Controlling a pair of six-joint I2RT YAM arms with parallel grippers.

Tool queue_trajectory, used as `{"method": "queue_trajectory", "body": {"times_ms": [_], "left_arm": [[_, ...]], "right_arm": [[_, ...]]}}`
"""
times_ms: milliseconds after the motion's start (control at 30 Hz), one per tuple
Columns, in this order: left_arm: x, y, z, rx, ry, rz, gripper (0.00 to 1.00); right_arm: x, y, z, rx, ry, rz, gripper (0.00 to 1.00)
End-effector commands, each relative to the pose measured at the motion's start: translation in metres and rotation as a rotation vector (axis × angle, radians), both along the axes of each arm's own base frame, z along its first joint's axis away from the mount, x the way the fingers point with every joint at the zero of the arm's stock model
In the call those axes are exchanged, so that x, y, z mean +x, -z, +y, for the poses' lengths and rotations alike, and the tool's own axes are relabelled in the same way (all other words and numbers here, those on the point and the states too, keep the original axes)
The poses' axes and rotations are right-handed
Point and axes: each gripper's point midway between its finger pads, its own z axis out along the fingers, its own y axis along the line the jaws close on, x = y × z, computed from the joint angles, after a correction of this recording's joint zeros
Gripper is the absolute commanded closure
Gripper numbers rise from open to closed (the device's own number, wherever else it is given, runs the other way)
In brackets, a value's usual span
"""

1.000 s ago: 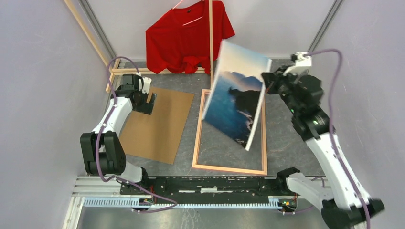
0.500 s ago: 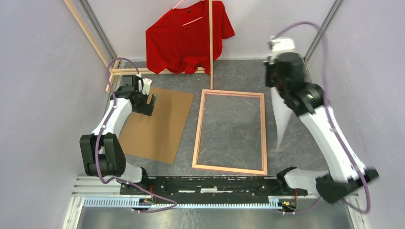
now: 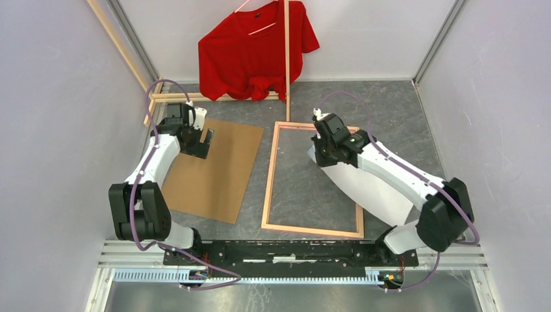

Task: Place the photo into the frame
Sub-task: Turn over the photo from the photo frame.

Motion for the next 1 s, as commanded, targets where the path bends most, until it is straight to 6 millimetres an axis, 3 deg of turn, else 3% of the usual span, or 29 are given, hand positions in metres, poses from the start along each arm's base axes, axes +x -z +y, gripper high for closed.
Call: {"method": "queue_trajectory", "body": {"times_ms": [0, 100, 200, 500, 733, 833, 967], "left_arm": [[0.003, -0.010, -0.006, -0.009, 0.023, -0.046, 0.00], [0.002, -0.010, -0.005, -0.005, 0.022, -0.049, 0.00], [0.000, -0.007, -0.004, 0.007, 0.024, -0.045, 0.00], [-0.002, -0.009, -0.006, -0.005, 0.034, -0.047, 0.00], [-0.012, -0.027, -0.038, -0.158, 0.093, -0.040, 0.00], [-0.019, -0.035, -0.070, -0.219, 0.173, -0.038, 0.00], [-0.024, -0.033, -0.081, -0.229, 0.195, -0.029, 0.00]], "right_arm": [[0.012, -0.004, 0.068, 0.330, 0.077, 0.107, 1.00], [0.019, -0.001, 0.090, 0.401, 0.111, 0.174, 1.00], [0.034, -0.007, 0.099, 0.473, 0.226, 0.168, 1.00], [0.078, -0.029, 0.091, 0.634, 0.640, -0.006, 1.00], [0.091, -0.025, 0.071, 0.697, 0.881, -0.122, 1.00], [0.096, -0.027, 0.061, 0.688, 0.930, -0.172, 1.00], [0.100, -0.030, 0.048, 0.658, 0.977, -0.234, 1.00]]}}
